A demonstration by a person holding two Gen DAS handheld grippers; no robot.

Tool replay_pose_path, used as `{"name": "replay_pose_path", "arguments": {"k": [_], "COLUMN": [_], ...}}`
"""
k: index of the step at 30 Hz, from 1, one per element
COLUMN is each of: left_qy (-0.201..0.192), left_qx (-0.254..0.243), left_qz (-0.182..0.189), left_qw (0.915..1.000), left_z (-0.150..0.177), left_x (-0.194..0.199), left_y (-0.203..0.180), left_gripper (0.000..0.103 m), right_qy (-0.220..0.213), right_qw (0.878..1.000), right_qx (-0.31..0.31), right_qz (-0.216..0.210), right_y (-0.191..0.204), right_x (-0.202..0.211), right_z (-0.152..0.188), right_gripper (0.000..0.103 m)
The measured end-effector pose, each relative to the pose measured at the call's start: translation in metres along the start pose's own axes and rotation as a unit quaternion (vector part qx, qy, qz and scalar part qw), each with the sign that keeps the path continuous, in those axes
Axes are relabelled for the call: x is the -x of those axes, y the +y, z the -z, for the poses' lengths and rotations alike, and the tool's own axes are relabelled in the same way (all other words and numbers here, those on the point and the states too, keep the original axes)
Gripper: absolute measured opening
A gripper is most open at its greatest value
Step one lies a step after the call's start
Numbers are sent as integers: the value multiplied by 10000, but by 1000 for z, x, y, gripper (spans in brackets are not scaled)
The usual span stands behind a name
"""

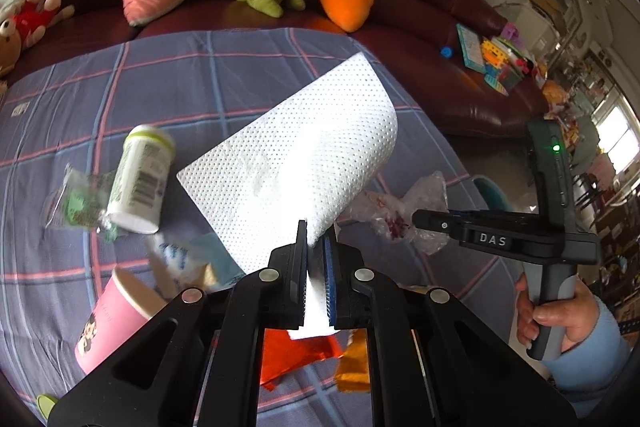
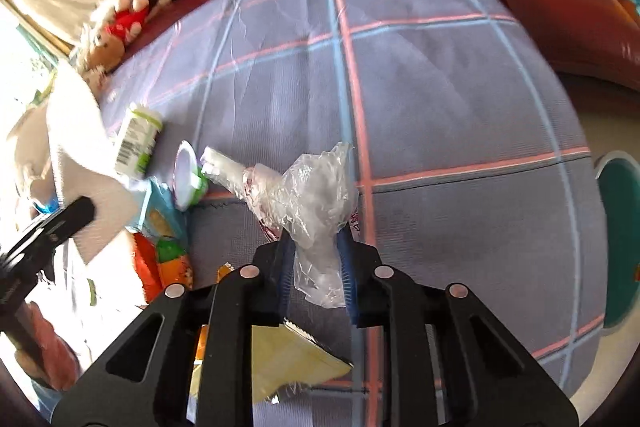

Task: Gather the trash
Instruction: 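Carry the paper towel and plastic bag over the bin with both tools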

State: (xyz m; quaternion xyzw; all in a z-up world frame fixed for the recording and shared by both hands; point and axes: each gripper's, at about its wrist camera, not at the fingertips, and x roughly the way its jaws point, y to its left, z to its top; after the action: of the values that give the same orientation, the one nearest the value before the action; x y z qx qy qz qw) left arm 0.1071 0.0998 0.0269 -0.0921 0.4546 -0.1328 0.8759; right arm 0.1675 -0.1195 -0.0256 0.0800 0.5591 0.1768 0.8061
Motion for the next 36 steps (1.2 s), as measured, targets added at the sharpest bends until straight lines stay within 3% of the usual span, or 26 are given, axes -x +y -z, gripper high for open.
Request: {"name": "replay_pose_path", "arguments": {"k": [10, 18, 28, 36], "left_qy": [124, 344, 844, 1255], "left_qx": [-701, -1394, -2084, -2309], "left_qz": [233, 502, 935, 1093], "left_qw": [9972, 9884, 9699, 9586], "left_z": [-18, -23, -15, -8], "left_x": [-25, -57, -121, -180], "left_y": [-90, -183, -306, -368], "left_gripper": [8, 8, 8, 8], "right_qy": [-966, -1501, -1815, -1745], "right_qw": [9926, 9770, 9514, 9393], "right_qx": [-715, -1472, -2372, -2811], "right_qz": [174, 357, 756, 903], "right_y": [-76, -166, -272, -324], "right_x": [88, 147, 195, 199], "right_z": [14, 48, 103, 124], "right_gripper": [17, 17, 18, 19]}}
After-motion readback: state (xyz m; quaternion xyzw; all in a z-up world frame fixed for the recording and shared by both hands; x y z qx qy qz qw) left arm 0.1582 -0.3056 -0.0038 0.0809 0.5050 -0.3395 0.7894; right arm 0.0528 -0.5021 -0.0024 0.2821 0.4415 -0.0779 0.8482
